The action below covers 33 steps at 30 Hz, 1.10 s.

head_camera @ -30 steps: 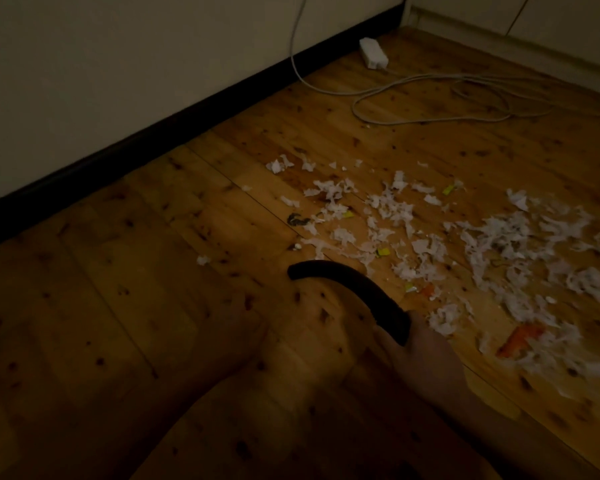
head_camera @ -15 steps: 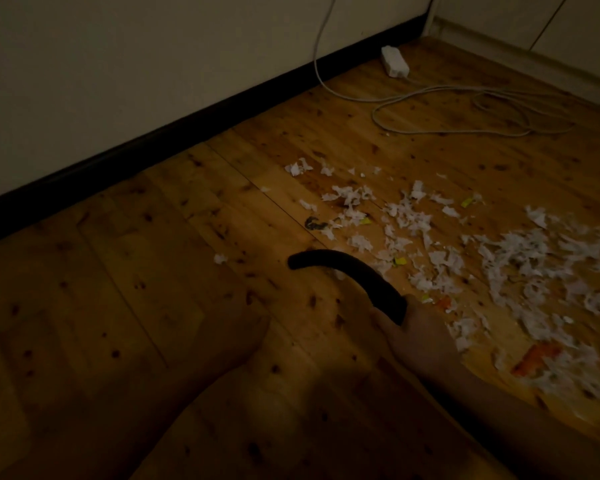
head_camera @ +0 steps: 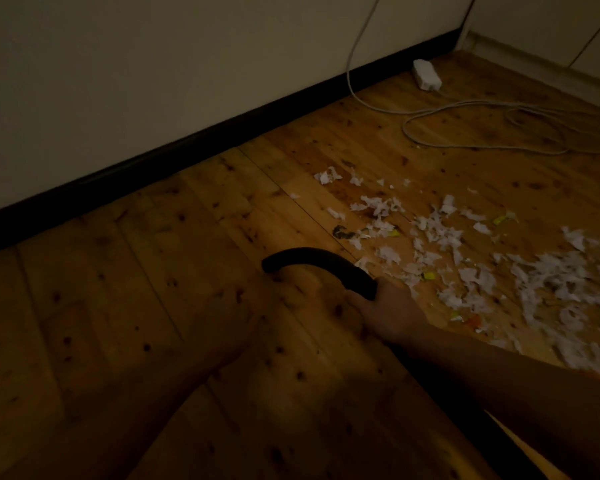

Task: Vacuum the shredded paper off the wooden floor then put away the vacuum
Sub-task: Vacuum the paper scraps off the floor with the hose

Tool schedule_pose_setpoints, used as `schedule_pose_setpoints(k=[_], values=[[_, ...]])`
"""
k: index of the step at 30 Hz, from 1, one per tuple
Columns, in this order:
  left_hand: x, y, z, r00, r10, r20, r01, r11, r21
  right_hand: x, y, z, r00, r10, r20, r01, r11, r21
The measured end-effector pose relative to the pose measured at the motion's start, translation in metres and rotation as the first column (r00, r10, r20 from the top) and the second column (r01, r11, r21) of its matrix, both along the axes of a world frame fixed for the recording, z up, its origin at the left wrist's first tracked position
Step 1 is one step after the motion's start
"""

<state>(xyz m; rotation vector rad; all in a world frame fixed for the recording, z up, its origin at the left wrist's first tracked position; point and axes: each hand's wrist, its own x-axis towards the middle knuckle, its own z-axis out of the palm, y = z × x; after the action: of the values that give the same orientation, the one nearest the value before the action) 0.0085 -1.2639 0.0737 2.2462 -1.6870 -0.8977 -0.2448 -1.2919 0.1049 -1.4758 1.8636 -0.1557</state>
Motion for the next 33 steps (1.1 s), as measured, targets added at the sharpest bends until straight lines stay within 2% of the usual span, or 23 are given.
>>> schedule_pose_setpoints(k=[5, 8, 14, 18, 22, 25, 28, 31, 33], values=[[0.006, 0.0, -0.003, 1.0, -0.02, 0.016, 0.02, 1.0, 0.008, 0.002, -0.007, 0.006, 1.0, 0.017, 0.025, -0.018, 0.999, 0.032], [-0.001, -0.005, -0.005, 0.999, -0.04, 0.016, 0.039, 0.999, 0.02, -0.006, -0.006, 0.017, 0.998, 0.054, -0.045, -0.053, 0.998, 0.021], [-0.035, -0.012, -0.004, 0.976, -0.216, 0.018, 0.216, 0.976, -0.012, -0.032, 0.008, 0.039, 0.977, 0.151, -0.149, -0.154, 0.988, -0.012], [-0.055, -0.017, -0.01, 0.983, -0.184, -0.01, 0.184, 0.983, -0.014, -0.048, 0.024, 0.05, 0.936, 0.189, -0.298, -0.215, 0.975, -0.059], [-0.078, -0.02, -0.01, 0.981, -0.194, 0.02, 0.193, 0.98, 0.056, -0.059, 0.052, 0.046, 0.899, 0.103, -0.426, -0.17, 0.978, -0.122], [-0.089, -0.024, -0.011, 0.975, -0.22, 0.016, 0.219, 0.975, 0.038, -0.057, 0.085, 0.038, 0.888, 0.051, -0.458, -0.14, 0.977, -0.163], [-0.102, -0.021, -0.009, 0.931, -0.36, 0.065, 0.357, 0.933, 0.043, -0.058, 0.119, 0.028, 0.91, 0.025, -0.413, -0.096, 0.984, -0.152], [-0.103, -0.017, -0.004, 0.863, -0.492, 0.112, 0.488, 0.871, 0.062, -0.058, 0.135, 0.015, 0.852, 0.047, -0.522, -0.193, 0.955, -0.227], [-0.096, -0.019, 0.011, 0.809, -0.563, 0.167, 0.553, 0.826, 0.109, -0.062, 0.139, 0.011, 0.847, 0.023, -0.531, -0.195, 0.943, -0.269]])
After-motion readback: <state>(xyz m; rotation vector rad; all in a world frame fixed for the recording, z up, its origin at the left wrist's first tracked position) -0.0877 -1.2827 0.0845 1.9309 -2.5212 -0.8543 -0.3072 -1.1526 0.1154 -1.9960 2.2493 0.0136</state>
